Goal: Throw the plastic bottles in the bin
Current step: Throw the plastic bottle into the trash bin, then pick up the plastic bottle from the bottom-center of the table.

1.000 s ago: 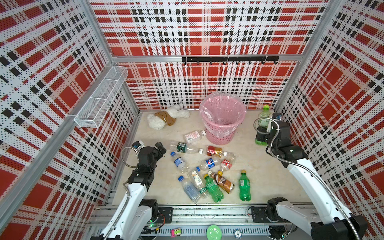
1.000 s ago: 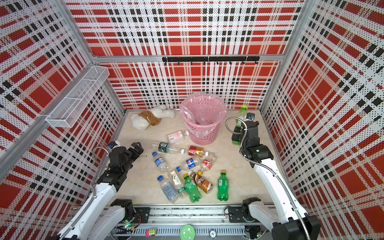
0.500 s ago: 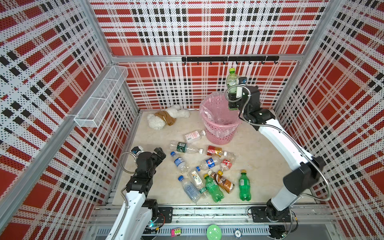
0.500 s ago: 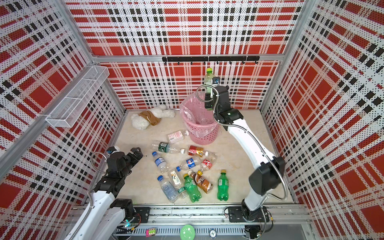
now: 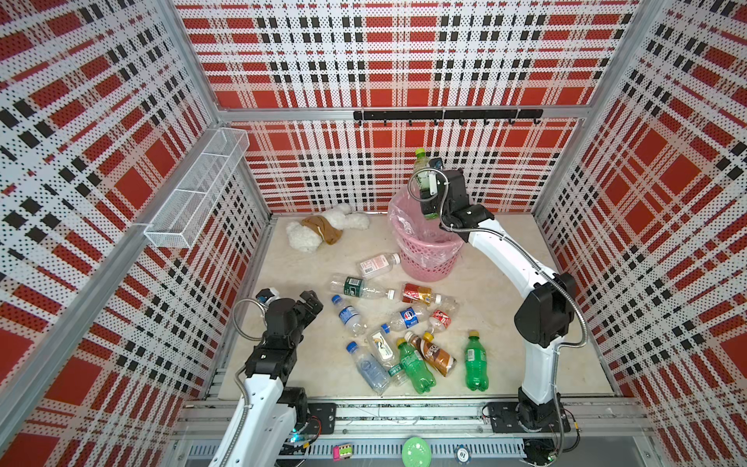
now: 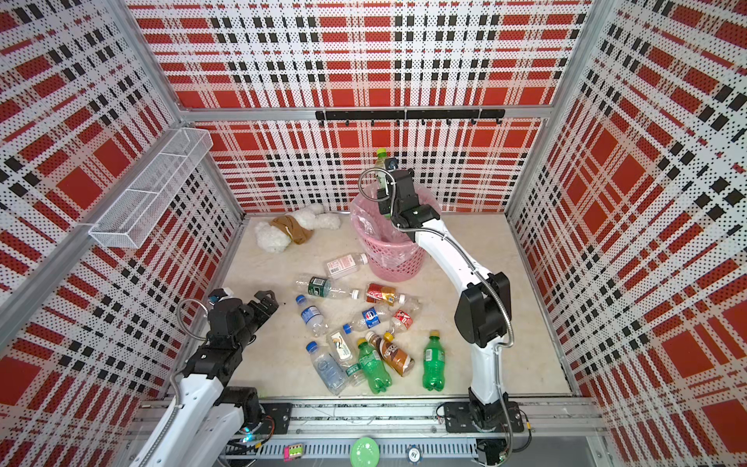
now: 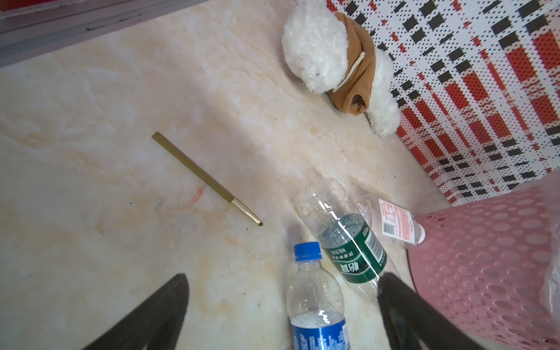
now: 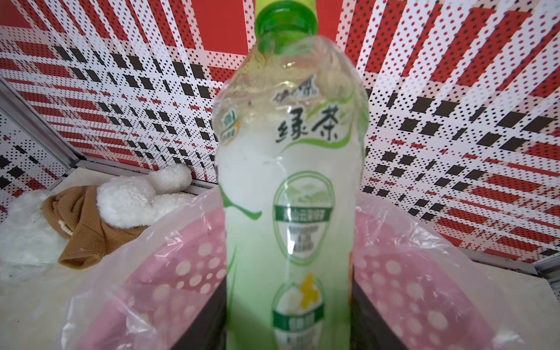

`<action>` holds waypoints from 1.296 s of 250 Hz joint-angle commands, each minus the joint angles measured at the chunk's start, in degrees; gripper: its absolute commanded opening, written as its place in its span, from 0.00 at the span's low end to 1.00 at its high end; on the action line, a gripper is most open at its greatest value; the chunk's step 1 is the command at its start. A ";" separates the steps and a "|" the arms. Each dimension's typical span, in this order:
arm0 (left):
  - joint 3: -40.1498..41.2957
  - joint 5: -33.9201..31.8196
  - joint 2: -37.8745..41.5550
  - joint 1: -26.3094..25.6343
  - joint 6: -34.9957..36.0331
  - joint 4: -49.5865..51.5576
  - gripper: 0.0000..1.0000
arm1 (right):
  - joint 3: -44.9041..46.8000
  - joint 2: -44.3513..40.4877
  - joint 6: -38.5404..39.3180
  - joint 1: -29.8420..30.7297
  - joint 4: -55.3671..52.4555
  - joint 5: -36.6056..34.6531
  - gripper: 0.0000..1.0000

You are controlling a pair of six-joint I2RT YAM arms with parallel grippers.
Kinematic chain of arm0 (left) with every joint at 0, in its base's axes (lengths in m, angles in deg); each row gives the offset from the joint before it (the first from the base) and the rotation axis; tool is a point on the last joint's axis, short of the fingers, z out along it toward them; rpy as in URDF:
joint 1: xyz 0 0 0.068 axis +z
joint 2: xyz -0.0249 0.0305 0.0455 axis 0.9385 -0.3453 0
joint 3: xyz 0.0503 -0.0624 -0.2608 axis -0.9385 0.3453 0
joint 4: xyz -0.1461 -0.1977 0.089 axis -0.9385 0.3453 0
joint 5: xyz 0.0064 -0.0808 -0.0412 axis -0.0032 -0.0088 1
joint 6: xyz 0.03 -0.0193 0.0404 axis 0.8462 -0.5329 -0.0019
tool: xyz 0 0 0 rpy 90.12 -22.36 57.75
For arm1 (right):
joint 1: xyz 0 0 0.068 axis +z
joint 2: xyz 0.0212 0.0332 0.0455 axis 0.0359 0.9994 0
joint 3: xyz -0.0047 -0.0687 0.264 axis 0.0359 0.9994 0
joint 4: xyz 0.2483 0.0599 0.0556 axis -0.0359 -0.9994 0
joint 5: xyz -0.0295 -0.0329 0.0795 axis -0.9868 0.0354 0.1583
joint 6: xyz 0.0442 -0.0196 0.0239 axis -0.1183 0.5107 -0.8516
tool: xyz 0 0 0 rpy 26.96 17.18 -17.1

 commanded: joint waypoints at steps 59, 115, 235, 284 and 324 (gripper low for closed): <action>0.87 1.72 -0.82 1.20 -2.17 -2.26 0.99 | 2.49 -6.22 1.11 -0.09 4.24 -1.38 0.99; 1.01 2.14 -1.69 1.72 -2.55 -3.51 0.99 | 18.85 -22.50 -0.38 -0.09 9.48 -0.17 1.00; -3.79 8.48 -5.00 1.80 -2.23 5.30 1.00 | 61.16 -49.59 -10.70 -0.74 17.51 -1.39 1.00; -5.94 10.01 1.26 -7.45 -5.19 26.56 0.96 | 60.99 -48.29 -10.49 -0.70 19.22 -2.50 1.00; -4.88 2.52 10.43 -26.15 -20.24 37.15 0.92 | 61.69 -47.82 -11.08 -0.76 20.22 -3.14 1.00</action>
